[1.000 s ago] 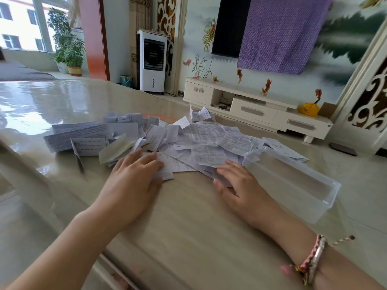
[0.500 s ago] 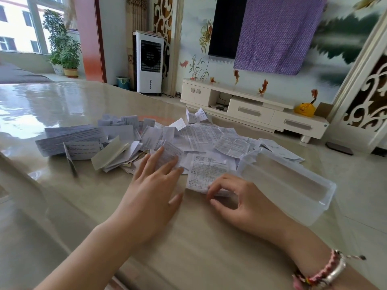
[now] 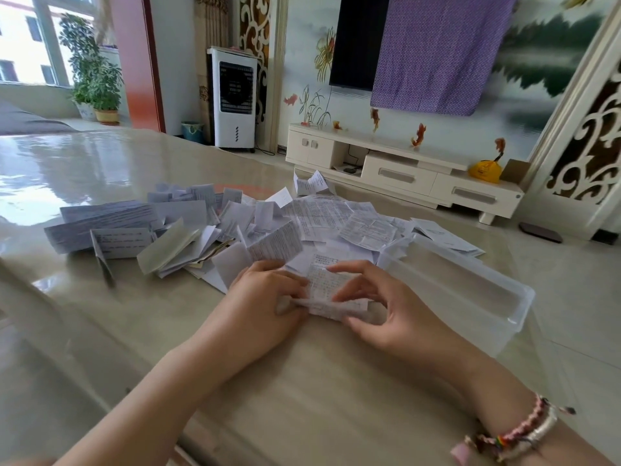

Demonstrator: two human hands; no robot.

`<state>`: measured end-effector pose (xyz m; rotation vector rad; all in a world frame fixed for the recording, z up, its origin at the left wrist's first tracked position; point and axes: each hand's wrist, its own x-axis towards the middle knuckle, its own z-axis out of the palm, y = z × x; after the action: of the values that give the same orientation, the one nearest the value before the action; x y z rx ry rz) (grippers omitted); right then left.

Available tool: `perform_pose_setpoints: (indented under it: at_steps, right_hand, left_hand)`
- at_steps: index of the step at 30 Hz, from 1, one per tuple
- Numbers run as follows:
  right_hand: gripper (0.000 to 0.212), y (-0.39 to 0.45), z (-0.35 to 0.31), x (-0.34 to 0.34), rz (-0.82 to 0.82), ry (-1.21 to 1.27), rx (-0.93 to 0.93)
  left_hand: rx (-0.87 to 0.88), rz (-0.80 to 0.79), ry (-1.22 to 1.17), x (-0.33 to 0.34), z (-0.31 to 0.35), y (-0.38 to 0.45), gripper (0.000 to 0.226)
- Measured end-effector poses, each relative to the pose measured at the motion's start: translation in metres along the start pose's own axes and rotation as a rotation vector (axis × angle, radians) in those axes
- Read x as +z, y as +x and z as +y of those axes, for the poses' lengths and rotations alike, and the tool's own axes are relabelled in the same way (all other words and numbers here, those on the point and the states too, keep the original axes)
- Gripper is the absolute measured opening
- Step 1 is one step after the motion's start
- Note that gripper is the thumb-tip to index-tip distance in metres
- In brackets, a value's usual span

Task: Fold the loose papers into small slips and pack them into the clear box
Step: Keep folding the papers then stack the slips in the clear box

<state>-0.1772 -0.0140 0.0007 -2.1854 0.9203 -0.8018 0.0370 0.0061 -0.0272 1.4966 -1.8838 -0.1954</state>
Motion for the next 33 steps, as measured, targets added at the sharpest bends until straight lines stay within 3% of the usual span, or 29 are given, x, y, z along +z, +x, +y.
perform_pose_setpoints:
  at_steps: [6, 10, 15, 17, 24, 30, 33]
  right_hand:
    - [0.023, 0.005, 0.010, -0.004, 0.051, 0.067, 0.110]
    - [0.022, 0.006, 0.010, -0.004, 0.056, 0.162, 0.155]
    - [0.015, 0.009, 0.013, -0.008, 0.115, 0.217, 0.228]
    - [0.015, 0.010, 0.014, -0.006, 0.143, 0.209, 0.244]
    - [0.013, 0.019, 0.021, 0.007, 0.249, -0.015, 0.263]
    - [0.022, 0.021, 0.019, 0.012, 0.226, -0.234, 0.281]
    - [0.012, 0.021, 0.020, 0.012, 0.215, -0.243, 0.296]
  left_hand:
    - [-0.015, -0.057, -0.167, -0.004, 0.006, 0.000, 0.008]
    - [-0.103, -0.098, -0.245, -0.009, 0.012, -0.003, 0.023]
    - [-0.206, -0.081, -0.317, -0.008, 0.010, -0.002, 0.016]
    - [-0.266, -0.066, -0.331, -0.005, 0.009, 0.000, 0.033]
    - [-0.290, 0.087, -0.191, 0.006, 0.016, 0.002, 0.037]
    - [-0.339, 0.102, -0.175, 0.005, 0.021, 0.001, 0.032]
    - [-0.353, 0.097, -0.121, 0.006, 0.020, -0.002, 0.026]
